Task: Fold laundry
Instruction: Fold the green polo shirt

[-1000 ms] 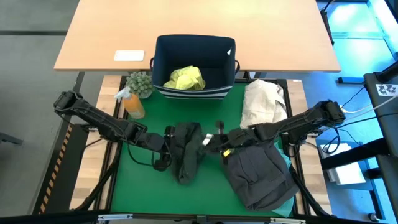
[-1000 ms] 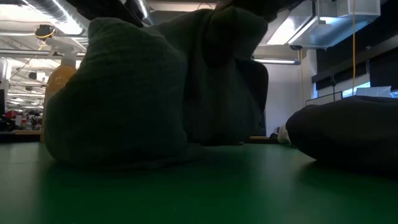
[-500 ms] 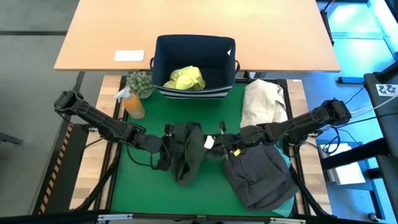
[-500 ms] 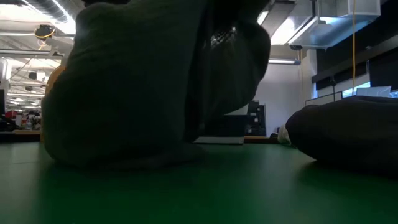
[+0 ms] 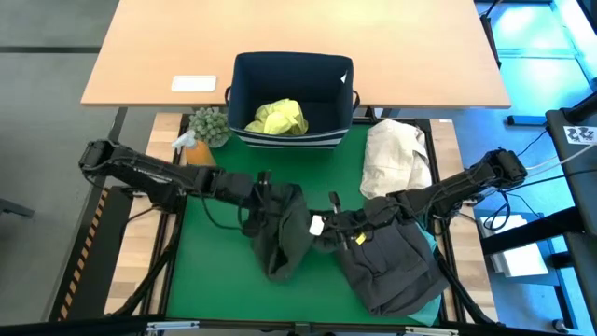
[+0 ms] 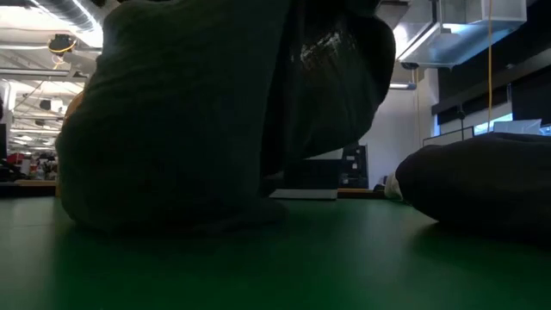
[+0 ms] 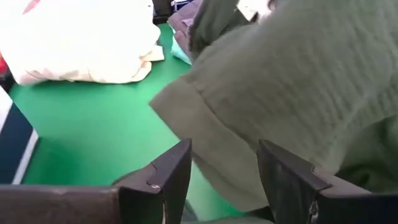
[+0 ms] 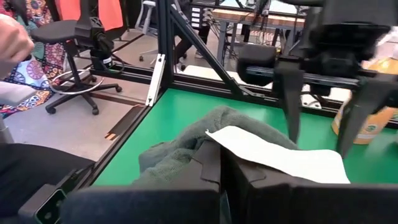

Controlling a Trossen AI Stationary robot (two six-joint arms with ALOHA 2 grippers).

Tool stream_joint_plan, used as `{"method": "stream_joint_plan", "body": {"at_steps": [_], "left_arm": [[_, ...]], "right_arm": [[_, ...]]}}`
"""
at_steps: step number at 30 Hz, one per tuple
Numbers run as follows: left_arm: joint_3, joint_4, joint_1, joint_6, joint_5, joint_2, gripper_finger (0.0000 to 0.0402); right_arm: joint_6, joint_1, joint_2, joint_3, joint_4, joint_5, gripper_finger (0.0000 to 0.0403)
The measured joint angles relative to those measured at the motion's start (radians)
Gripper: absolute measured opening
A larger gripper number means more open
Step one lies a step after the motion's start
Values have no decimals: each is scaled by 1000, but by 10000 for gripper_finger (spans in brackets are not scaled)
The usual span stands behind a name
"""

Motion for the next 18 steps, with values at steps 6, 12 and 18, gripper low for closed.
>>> {"method": "stream_joint_plan", "body": {"at_steps": [6,12,18], "left_arm": [[0,3,159,-2,241,21,176],[0,54,264,-16,469,106,176],[0,145,289,-42,635,235,176]], "right_arm": [[-1,0,0,0,-3,0,1],[-1,-2,0,0,-11,0,1],[-2,-2,0,0,-7,0,1]]}}
